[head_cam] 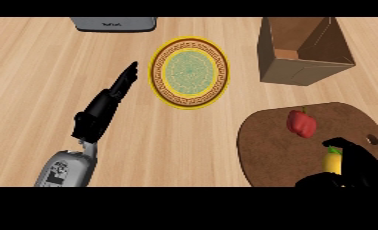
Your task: Pick the lemon from the cutting board and place it in the cardboard box
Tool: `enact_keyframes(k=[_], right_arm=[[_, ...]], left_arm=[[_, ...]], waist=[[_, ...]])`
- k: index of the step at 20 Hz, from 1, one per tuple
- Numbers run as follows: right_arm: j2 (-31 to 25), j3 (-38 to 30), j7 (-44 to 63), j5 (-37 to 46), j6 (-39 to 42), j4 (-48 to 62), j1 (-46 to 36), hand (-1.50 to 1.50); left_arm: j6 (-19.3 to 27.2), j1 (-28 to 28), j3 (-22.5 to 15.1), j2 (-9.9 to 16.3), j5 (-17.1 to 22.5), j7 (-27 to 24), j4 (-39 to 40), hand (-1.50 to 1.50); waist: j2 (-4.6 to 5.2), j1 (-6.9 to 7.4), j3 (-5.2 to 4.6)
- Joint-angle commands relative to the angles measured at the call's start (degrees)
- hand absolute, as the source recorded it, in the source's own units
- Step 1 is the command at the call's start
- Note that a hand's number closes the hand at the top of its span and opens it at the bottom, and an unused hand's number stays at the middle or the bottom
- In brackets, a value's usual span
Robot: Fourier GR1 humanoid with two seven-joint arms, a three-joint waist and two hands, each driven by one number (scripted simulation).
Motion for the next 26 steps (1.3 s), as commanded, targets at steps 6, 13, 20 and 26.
enact_keyframes(k=[6, 13, 20, 26], right_arm=[[0.8, 3.3, -2.8, 10.3, -5.6, 4.5, 1.3, 1.5], [-6.1, 17.7, -24.4, 6.6, 4.8, 0.3, -11.0, 1.5], [-4.3, 18.9, -26.7, 13.4, 0.9, -2.2, -18.0, 1.5], [-4.8, 17.2, -24.4, 10.0, 9.9, -20.3, -16.2, 1.5]], left_arm=[[-1.1, -0.9, 1.6, -0.3, -0.3, 2.1, -0.7, 0.0], [-1.3, -1.4, -1.7, -2.1, -1.6, 1.0, -0.1, 0.0], [0.7, 1.5, -1.5, -3.7, -2.9, -0.3, -0.5, 0.0], [-0.5, 1.3, 1.0, -2.0, -3.1, -1.9, 1.9, 0.0]], waist=[[0.4, 0.03, 0.64], [0.83, 3.82, 0.69], [0.34, 0.29, 0.63], [0.3, -0.15, 0.61]])
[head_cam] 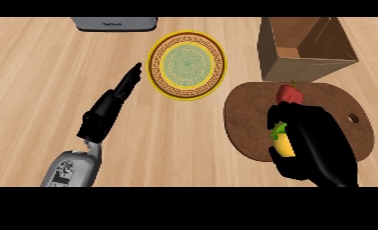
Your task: Pick the lemon from the cutting board and place it in the cardboard box
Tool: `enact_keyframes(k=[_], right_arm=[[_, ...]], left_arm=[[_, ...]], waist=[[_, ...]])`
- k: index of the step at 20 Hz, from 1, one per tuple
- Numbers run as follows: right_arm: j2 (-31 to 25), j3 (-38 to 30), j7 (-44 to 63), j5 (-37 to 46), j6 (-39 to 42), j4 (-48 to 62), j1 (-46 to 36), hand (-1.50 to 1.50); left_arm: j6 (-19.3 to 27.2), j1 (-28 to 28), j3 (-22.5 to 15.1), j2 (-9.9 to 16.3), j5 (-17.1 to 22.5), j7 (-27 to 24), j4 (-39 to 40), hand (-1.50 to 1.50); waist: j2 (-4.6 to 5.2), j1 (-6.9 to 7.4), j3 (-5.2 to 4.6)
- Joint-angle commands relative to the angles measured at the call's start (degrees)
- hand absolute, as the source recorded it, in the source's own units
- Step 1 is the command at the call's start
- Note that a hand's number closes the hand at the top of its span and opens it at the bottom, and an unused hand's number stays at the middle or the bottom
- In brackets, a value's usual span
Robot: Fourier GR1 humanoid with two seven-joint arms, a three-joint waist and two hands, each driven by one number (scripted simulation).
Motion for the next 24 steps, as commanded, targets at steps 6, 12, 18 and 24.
enact_keyframes(k=[6, 12, 18, 24], right_arm=[[3.6, -1.7, 7.1, -4.9, 9.9, -24.2, -0.6, 1.5], [8.8, -10.6, 15.2, -10.4, 18.1, -25.2, -11.1, 1.5], [9.2, -22.5, 14.2, -12.3, 21.9, -18.6, -20.5, 1.5], [6.2, -32.0, 10.9, -17.1, 22.1, -7.2, -29.7, 1.5]], left_arm=[[-1.1, -1.2, 0.5, -0.4, 0.0, 0.4, 0.8, 0.0], [-2.5, -1.6, 2.3, 0.9, 1.2, 2.2, -0.9, 0.0], [-1.0, 4.3, 0.4, -0.7, -1.4, -2.6, -0.9, 0.0], [-0.8, -1.0, 1.6, -1.3, -2.2, 1.5, 0.1, 0.0]], waist=[[-0.01, -0.43, 0.01], [0.01, -0.09, -0.01], [0.04, 0.21, 0.02], [0.1, 0.11, 0.04]])
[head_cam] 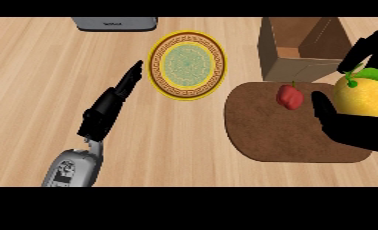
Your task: Pick the lemon from the cutting board and place it in the cardboard box
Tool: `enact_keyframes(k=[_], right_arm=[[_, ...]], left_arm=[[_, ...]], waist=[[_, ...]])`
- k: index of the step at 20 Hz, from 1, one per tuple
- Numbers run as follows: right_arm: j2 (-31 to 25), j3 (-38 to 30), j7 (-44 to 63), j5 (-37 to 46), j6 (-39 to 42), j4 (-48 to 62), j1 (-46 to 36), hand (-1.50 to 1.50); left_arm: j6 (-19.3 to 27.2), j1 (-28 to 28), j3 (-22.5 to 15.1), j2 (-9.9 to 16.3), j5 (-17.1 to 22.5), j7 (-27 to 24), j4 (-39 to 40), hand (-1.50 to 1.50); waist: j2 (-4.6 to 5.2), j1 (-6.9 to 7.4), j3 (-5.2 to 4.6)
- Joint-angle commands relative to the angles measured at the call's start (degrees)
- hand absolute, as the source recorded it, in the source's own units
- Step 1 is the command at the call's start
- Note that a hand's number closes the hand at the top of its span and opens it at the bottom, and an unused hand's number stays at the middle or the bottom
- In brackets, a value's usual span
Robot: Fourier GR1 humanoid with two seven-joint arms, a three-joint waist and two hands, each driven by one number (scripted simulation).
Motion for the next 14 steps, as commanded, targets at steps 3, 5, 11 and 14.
enact_keyframes(k=[3, 5, 11, 14], right_arm=[[-0.6, -4.6, 0.8, -3.8, 0.2, 10.2, -10.2, 1.5], [-1.9, -6.8, -1.8, -4.7, -1.8, 13.3, -10.5, 1.5], [-4.3, -7.5, -10.8, 0.1, -12.4, 30.0, -13.1, 1.5], [-4.3, -5.2, -13.5, 3.3, -16.3, 32.5, -10.3, 1.5]], left_arm=[[-0.5, -0.4, -0.1, -0.7, 0.1, 3.7, -4.0, 0.0], [-1.7, -0.2, 1.2, 0.5, -0.1, -0.9, 0.5, 0.0], [-2.5, 0.1, 2.2, 0.7, 0.0, -4.1, 2.6, 0.0], [-2.4, -2.9, 2.7, -0.2, 0.8, 0.7, 1.0, 0.0]], waist=[[0.0, 0.35, 0.0], [0.05, 0.14, 0.0], [0.3, 0.44, 0.0], [0.2, 0.29, 0.02]])
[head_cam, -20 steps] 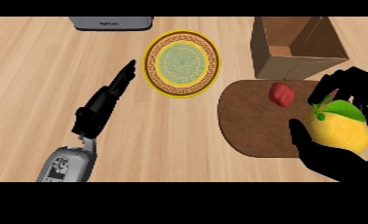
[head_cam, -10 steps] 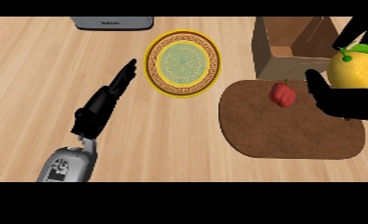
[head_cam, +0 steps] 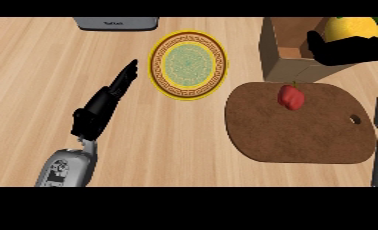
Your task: Pick the lemon from the cutting board and place it in the cardboard box
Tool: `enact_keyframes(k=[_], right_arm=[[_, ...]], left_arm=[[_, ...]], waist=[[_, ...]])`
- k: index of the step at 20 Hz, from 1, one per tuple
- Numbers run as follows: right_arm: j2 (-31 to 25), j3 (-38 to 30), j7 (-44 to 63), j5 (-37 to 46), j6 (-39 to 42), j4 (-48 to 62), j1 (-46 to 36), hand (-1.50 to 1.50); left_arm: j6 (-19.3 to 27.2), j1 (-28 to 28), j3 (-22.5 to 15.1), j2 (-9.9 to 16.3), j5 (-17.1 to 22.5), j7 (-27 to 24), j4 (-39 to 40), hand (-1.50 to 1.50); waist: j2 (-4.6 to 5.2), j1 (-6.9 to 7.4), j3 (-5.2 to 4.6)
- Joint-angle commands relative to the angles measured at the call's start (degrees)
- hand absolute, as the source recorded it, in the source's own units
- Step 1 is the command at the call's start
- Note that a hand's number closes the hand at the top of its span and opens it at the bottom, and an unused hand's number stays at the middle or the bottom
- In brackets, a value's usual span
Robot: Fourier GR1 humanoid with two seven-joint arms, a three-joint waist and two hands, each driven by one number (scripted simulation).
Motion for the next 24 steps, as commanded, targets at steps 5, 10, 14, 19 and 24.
enact_keyframes(k=[5, 10, 14, 19, 24], right_arm=[[-3.5, 1.2, -7.5, 5.1, -6.9, 18.7, -5.7, 1.5], [0.1, 4.8, -9.7, 11.0, -15.8, 29.9, -5.8, 1.5], [2.2, 0.6, -12.4, 7.4, -19.5, 40.6, -7.8, 1.5], [4.5, -5.5, -14.4, 0.8, -21.7, 47.0, -6.1, -1.5], [0.5, -9.7, -24.5, -4.5, -23.2, 53.0, -7.4, -1.5]], left_arm=[[-0.6, 0.8, -0.2, -0.5, -0.5, 0.5, -0.9, 0.0], [-1.0, -2.6, 1.5, 0.4, -0.3, 2.4, -0.4, 0.0], [-1.2, 0.6, -0.3, -0.6, -1.1, -1.2, 0.1, 0.0], [0.4, 0.5, -0.8, -1.9, -2.4, -1.2, 1.0, 0.0], [-0.4, 1.2, -1.1, -2.0, -1.7, 2.2, -2.7, 0.0]], waist=[[0.06, 0.37, 0.0], [0.17, 0.43, 0.01], [0.26, 0.72, 0.02], [0.29, 0.43, 0.05], [0.1, 0.29, 0.05]])
